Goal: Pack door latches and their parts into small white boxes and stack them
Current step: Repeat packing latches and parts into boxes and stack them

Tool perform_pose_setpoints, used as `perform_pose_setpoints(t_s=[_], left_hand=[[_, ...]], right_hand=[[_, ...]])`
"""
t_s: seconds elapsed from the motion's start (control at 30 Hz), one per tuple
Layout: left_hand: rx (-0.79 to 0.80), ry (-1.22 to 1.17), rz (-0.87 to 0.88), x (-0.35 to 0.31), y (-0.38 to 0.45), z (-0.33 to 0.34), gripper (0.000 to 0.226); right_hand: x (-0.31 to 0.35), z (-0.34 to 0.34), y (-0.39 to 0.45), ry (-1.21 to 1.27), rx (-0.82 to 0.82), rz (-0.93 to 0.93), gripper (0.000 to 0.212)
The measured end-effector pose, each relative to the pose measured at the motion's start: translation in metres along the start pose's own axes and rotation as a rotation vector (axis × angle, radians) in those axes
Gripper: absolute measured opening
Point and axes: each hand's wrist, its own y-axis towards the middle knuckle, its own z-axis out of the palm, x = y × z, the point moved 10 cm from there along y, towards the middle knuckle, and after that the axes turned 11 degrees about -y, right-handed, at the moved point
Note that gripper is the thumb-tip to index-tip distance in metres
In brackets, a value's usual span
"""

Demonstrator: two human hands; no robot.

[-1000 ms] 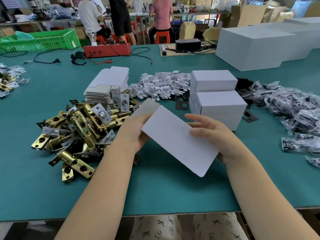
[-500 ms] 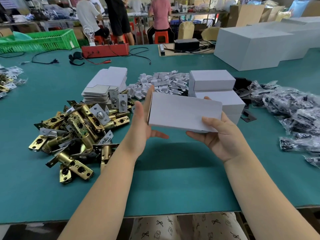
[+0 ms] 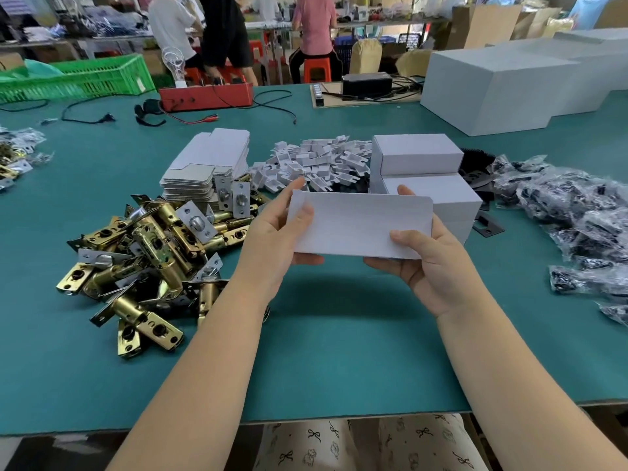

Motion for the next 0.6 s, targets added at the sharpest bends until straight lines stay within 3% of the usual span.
perform_pose_setpoints(t_s=[0.17, 0.6], left_hand=[[-0.062, -0.127, -0.034, 0.002, 0.002, -0.001, 0.022], [0.028, -0.182, -0.095, 0.009, -0.002, 0.010, 0.034]], right_hand=[[-0.003, -0.006, 0.001, 0.077, -0.036, 0.036, 0.045], [-0.004, -0.006, 0.001, 0.042, -0.060, 0.036, 0.044]])
